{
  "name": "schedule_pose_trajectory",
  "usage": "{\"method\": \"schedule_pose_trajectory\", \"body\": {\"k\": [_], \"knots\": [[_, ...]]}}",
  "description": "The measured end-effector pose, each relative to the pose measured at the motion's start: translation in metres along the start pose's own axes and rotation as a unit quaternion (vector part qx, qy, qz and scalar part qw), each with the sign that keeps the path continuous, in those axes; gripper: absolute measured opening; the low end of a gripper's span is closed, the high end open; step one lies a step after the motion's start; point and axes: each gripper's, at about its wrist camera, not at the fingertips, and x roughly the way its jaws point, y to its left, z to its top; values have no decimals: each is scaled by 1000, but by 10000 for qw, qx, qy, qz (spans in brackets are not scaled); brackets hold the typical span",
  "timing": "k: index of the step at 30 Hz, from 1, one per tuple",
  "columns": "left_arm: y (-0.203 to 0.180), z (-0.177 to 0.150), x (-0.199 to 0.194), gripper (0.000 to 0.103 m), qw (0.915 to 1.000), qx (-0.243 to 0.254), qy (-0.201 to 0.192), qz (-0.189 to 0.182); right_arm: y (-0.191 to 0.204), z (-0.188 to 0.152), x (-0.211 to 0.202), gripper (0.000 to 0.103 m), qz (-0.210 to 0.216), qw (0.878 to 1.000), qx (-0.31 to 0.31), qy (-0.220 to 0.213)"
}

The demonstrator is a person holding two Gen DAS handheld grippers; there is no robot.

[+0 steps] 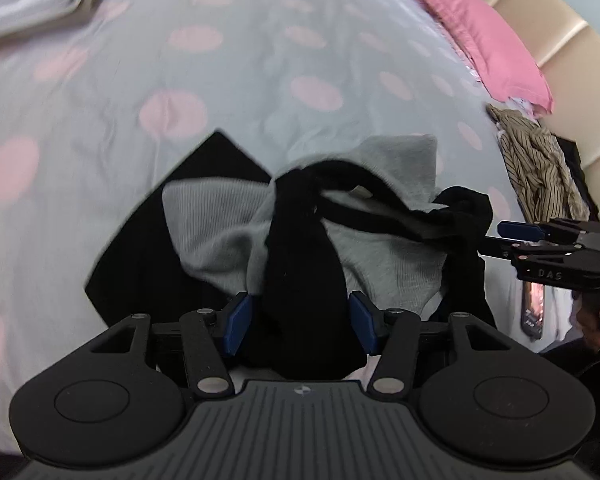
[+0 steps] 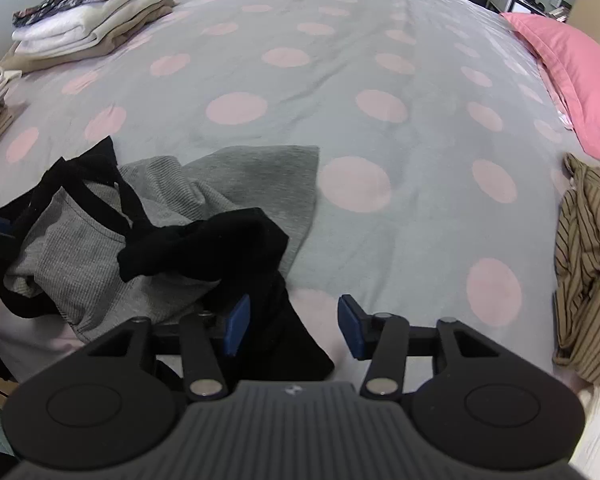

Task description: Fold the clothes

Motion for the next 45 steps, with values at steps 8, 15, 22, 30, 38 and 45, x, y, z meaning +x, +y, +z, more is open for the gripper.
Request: {"method": "schedule_pose_trajectory", "body": {"k": [8, 15, 22, 30, 38, 45], "knots": [[4, -11, 3, 34, 9996, -214, 85, -170, 17, -5, 24, 33, 358, 9986, -100, 370], [-3, -8, -17, 10, 9998, 78, -196, -26, 6, -3, 7, 6, -59, 9999, 51, 123], [14, 21, -73, 5, 9947, 208, -864, 513, -32, 13, -29, 4, -1022, 9927, 572, -272], [10, 50, -77, 5, 9895, 816, -874, 816, -71, 20, -28, 4, -1643, 9849, 517, 171], [15, 42, -35, 12, 9933, 858, -363, 678, -83, -1, 6, 6, -1461, 9839, 409, 947], [5, 46, -22, 27, 9941, 918, -284, 502, -64, 4, -12, 16, -1345, 9899, -116, 435]]}}
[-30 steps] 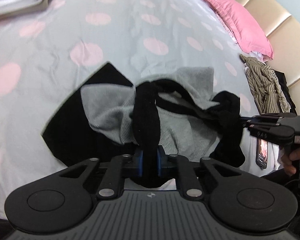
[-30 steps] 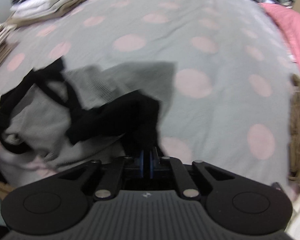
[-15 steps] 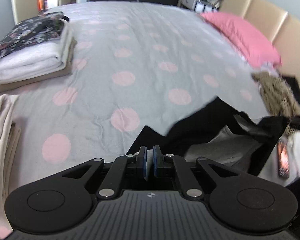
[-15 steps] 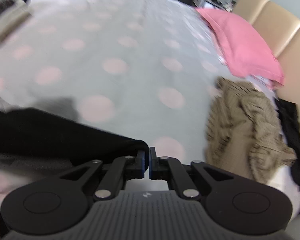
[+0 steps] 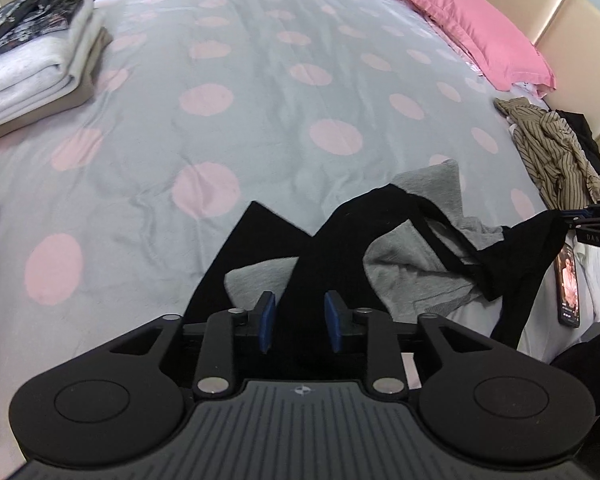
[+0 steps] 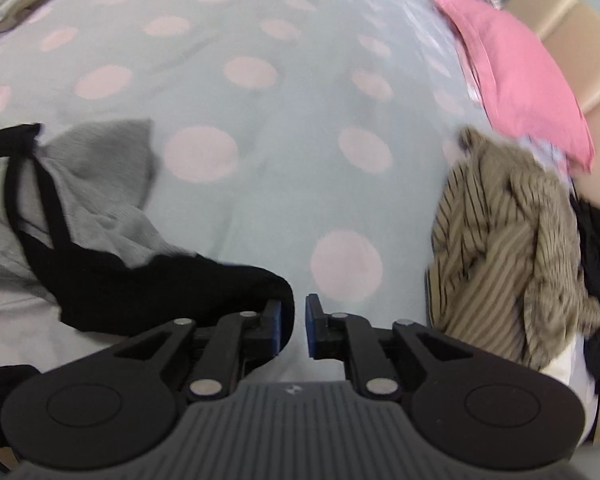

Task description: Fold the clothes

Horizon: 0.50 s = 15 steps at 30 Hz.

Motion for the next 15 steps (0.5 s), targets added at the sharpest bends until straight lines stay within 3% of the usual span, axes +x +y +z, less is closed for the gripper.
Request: {"method": "schedule_pose_trajectory", "body": {"k": [6, 8, 15], "knots": [[-7, 9, 27, 29, 9996, 233, 164, -34, 22, -2, -12, 20, 524, 9945, -789, -454], [-9, 9, 34, 39, 9994, 306, 164, -54, 31, -5, -14, 24, 727, 9897, -1104, -549], [-6, 7, 52, 42, 9994, 183, 240, -154, 63, -24, -6, 40, 1071, 9677, -2227, -503]]}}
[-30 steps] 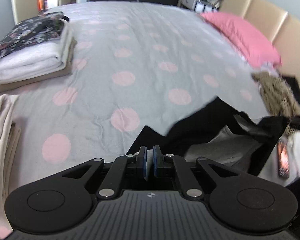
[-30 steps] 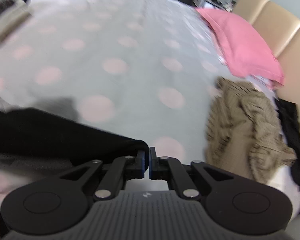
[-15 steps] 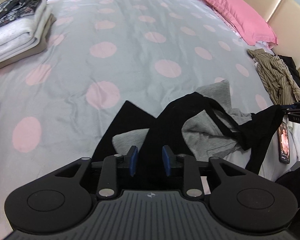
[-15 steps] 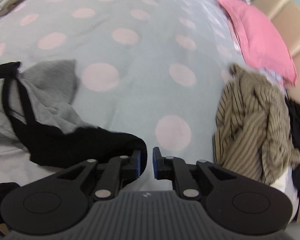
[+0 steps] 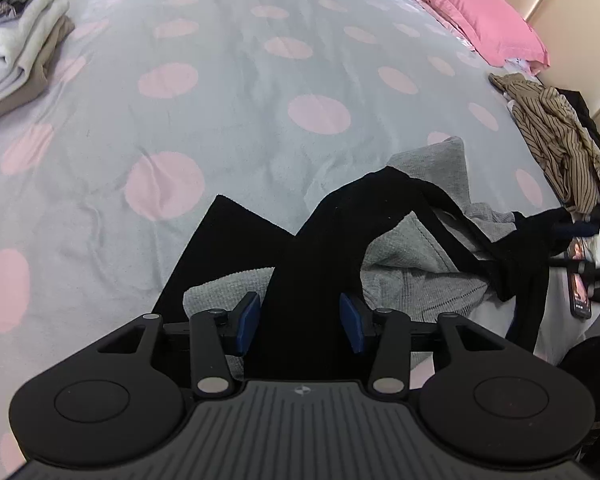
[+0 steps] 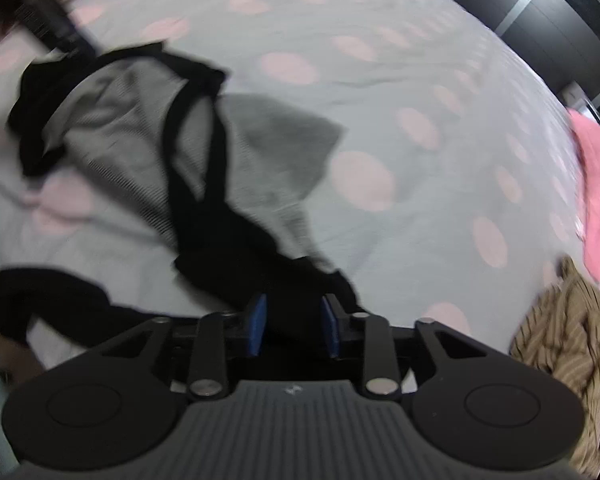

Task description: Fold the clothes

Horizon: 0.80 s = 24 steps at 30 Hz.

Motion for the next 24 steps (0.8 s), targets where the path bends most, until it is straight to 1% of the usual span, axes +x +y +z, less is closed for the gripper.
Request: {"method": "schedule_pose_trajectory", "body": {"k": [3, 7, 8, 9, 10, 11, 12, 13, 15, 18, 19, 20, 21, 24], "knots": [[2, 2, 5, 41, 9999, -97, 1, -49, 12, -2, 6, 44, 81, 9994, -319, 53], [0, 2, 7, 27, 9999, -101, -23, -122, 23, -4, 17, 45, 20, 9977, -660, 172], [-1, 2, 6, 20, 9999, -74, -48, -104, 25, -5, 21, 44, -35, 9971, -739, 190], [-2, 2, 5, 16, 9999, -47, -72, -85, 26, -6, 23, 42, -113, 9965, -809, 189], [-4, 2, 5, 9, 9999, -20, -98, -67, 28, -7, 26, 40, -190, 9958, -880, 188], [-4, 2, 1, 5, 9999, -25, -143, -73, 29, -7, 28, 26, -264, 9952, -926, 184], [-4, 2, -2, 5, 9998, -29, -189, -80, 28, -7, 28, 17, -331, 9951, -916, 173], [-5, 2, -7, 4, 9997, -20, -247, -86, 26, -6, 28, 13, -369, 9954, -868, 144], [-5, 2, -20, 3, 9992, 7, -380, -76, 16, -4, 20, 10, -337, 9981, -523, -29], [-1, 3, -42, 3, 9984, -24, -569, -4, -7, 0, 8, 10, -435, 9983, 251, -280], [2, 2, -49, 3, 9980, -49, -623, -6, -16, 0, 5, 9, -446, 9968, 570, -349], [4, 2, -55, 3, 9977, -80, -675, 9, -25, 1, 1, 6, -464, 9943, 869, -414], [7, 2, -61, 3, 9973, -111, -728, 23, -33, 1, -2, 1, -501, 9913, 1122, -472], [14, 1, -78, 3, 9959, -148, -881, 131, -56, -1, -12, 1, -525, 9793, 1836, -677]]}}
